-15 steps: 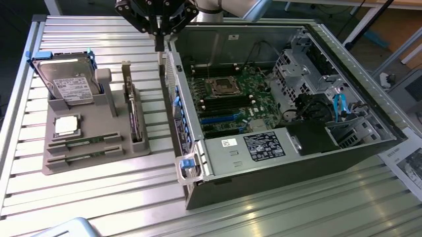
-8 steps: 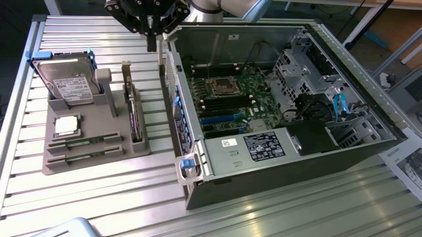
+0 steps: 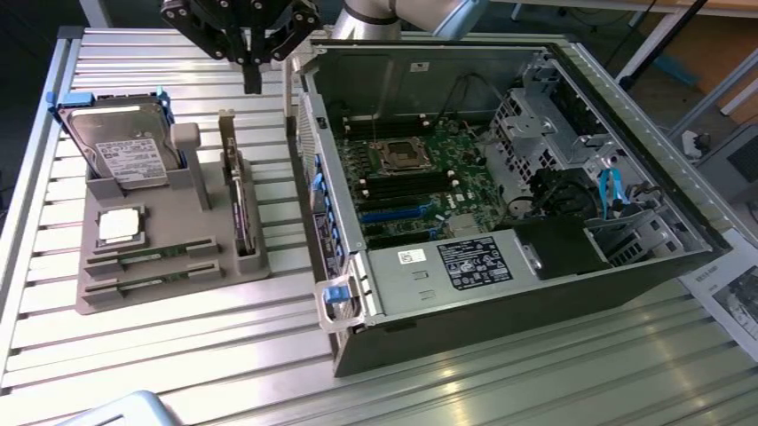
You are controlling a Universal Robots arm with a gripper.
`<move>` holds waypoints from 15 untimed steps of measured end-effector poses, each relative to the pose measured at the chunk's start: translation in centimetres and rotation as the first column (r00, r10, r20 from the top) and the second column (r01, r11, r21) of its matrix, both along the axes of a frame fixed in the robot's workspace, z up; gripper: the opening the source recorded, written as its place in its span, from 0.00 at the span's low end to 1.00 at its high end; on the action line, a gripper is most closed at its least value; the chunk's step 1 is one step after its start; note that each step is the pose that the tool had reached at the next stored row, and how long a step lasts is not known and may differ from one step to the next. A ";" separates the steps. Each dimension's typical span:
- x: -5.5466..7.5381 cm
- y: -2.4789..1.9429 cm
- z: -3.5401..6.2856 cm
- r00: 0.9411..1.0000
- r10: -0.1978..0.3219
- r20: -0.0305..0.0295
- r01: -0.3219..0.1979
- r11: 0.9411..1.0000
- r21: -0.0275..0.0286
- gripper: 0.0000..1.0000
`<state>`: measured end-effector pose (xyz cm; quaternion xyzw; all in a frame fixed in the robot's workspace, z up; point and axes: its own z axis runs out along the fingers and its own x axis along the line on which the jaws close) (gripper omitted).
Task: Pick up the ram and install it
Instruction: 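Reach for the ram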
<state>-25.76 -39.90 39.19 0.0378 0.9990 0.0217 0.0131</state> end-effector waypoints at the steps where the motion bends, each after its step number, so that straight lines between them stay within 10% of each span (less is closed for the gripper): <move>1: -0.2 0.00 0.00 1.000 0.000 0.000 0.000 1.000 0.000 0.10; 15: -3.1 0.00 -0.01 1.000 0.000 0.000 0.000 1.000 0.000 0.10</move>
